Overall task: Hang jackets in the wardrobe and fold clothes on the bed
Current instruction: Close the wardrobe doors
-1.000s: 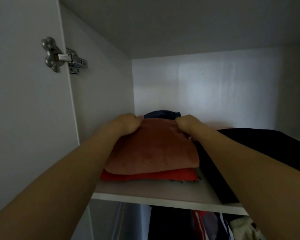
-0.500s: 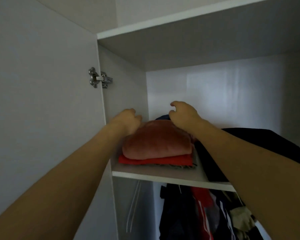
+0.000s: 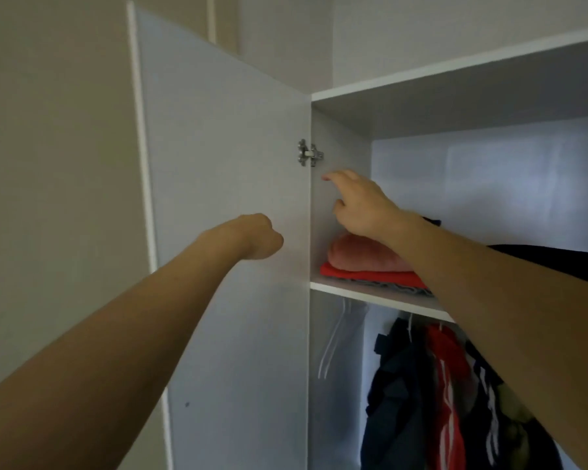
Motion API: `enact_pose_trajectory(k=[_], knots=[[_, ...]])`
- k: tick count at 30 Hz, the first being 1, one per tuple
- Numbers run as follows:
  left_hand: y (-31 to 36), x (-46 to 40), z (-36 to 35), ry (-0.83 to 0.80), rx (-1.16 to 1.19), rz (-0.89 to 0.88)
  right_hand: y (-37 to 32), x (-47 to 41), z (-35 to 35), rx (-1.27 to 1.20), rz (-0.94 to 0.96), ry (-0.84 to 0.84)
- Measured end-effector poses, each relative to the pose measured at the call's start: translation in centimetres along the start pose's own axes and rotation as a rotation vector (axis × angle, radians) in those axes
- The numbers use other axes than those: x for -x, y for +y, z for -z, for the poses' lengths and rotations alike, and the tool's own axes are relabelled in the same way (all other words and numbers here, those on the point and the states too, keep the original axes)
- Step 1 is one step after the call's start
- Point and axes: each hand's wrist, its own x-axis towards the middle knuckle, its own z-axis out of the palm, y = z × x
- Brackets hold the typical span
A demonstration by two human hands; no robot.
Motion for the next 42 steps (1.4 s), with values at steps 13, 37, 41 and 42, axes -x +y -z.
enact_pose_trajectory(k=[13, 37, 41, 42], knots=[[-14.6, 4.8, 0.6, -0.014, 0.338, 0.183, -20.1, -8.5, -2.4, 0.477, 0.654, 0.09], [20.7, -0.2, -12.2, 0.052, 0.682, -0.228, 8.7, 9.9, 13.1, 1.001, 0.286, 0.106], [26.9, -2.0, -14.1, 0.175, 0.721, -0.118, 12.9, 10.4, 13.1, 1.023, 0.111, -0.106], [27.8, -2.8, -14.5, 0.196, 0.736, -0.102, 13.8, 10.2, 13.0, 1.05, 0.083, -0.146]])
